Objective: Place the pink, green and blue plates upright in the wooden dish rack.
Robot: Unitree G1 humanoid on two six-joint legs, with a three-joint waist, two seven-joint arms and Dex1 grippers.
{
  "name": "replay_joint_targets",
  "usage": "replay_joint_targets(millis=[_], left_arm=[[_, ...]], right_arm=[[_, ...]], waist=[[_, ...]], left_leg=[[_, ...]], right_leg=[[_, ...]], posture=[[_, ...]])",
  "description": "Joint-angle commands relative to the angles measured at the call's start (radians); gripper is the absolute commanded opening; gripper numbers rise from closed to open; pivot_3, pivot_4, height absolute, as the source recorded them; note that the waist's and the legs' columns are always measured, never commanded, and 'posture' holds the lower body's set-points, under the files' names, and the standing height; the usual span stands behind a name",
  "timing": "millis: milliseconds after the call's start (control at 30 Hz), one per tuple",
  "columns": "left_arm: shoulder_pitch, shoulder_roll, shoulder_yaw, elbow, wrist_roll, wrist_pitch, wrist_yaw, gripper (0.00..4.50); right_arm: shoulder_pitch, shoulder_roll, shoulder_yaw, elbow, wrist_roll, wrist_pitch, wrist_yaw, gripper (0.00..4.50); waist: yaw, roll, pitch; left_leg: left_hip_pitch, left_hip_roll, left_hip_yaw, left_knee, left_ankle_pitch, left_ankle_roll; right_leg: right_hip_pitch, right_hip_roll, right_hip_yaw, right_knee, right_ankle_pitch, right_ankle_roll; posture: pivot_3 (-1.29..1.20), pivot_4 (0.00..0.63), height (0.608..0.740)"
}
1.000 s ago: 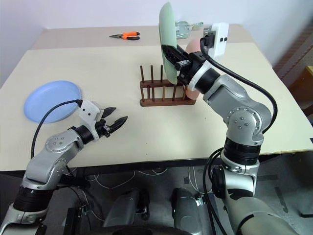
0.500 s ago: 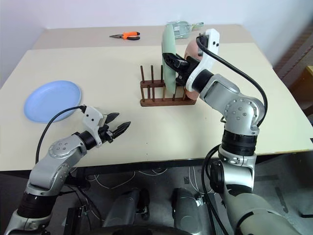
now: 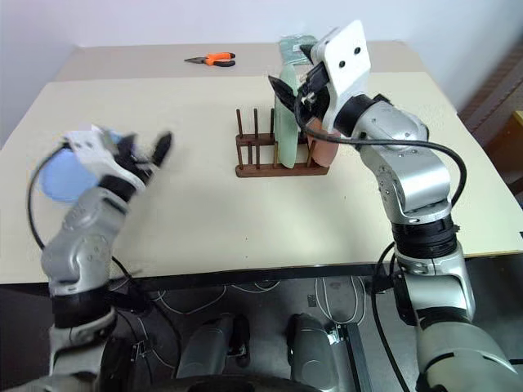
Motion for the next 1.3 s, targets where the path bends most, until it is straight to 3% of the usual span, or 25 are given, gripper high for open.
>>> replay_joint_targets(millis=[33,100,333,433,667,867,1000,1300], left_arm=[[-0.098,0.013,0.204,0.072,0.100,0.080,0.359,4.50],[-0.120,0.024,0.240,0.083,0.132,0.185,0.450,4.50],[-0.145,-0.052,0.320,0.050,0.065,0.421,0.518,4.50],[-0.164,-0.140,0.437,0.072,-0.010,0.458,0.565,3.64],[-0.141,-0.131,0.410,0.074,-0.017,0.426,0.508,0.09],[-0.081,-0.121,0.111,-0.121,0.069,0.199,0.341,0.03],[-0.048,-0.183,-0.064,-0.271,0.077,0.123,0.285,0.03],[-0.074,-0.297,-0.144,-0.387,-0.048,0.178,0.272,0.03]], right_arm=[[0.002,-0.018,-0.009,-0.086,-0.021,-0.122,0.094,4.33],[0.022,-0.003,0.017,-0.130,0.004,-0.108,0.138,4.48],[0.131,0.060,0.116,-0.235,0.003,-0.094,0.216,4.48],[0.183,0.073,0.160,-0.233,-0.040,-0.117,0.224,4.50],[0.228,0.070,0.183,-0.199,-0.119,-0.146,0.239,4.50],[0.197,0.066,0.181,-0.170,-0.153,-0.128,0.253,4.50],[0.157,0.073,0.260,-0.078,-0.316,-0.272,0.234,4.50],[0.047,0.127,0.324,0.173,-0.574,-0.532,0.120,4.50]], waist=[[-0.003,0.000,0.000],[-0.004,0.000,0.000],[0.025,-0.005,-0.001],[0.024,-0.006,0.000],[0.021,-0.007,0.000],[0.025,-0.008,0.000],[0.021,-0.008,0.000],[0.010,-0.007,0.000]], left_leg=[[0.000,0.000,0.000,0.000,0.000,0.000],[0.001,0.000,0.000,0.000,0.000,0.000],[0.001,0.000,-0.003,0.002,0.000,0.000],[0.001,-0.001,-0.004,0.002,0.000,0.000],[0.005,-0.001,-0.004,0.001,0.000,-0.001],[0.005,-0.001,-0.004,0.001,0.000,-0.002],[0.005,-0.001,-0.004,0.001,0.000,-0.002],[0.005,0.000,-0.004,0.001,0.001,-0.002]], right_leg=[[0.000,0.000,0.000,0.000,0.000,0.000],[0.000,0.000,0.000,0.000,0.000,0.000],[0.005,0.000,-0.003,-0.002,0.000,0.001],[0.006,0.000,-0.004,-0.002,0.000,0.001],[0.008,0.000,-0.004,-0.002,0.000,0.001],[0.009,0.000,-0.004,-0.003,0.000,0.001],[0.009,0.000,-0.004,-0.003,0.000,0.001],[0.009,0.001,-0.004,-0.003,0.000,0.001]], posture=[[0.00,0.150,0.740],[0.00,0.150,0.740],[0.00,0.150,0.740],[0.00,0.150,0.740],[0.00,0.150,0.740],[0.00,0.150,0.740],[0.00,0.150,0.740],[0.00,0.150,0.740]])
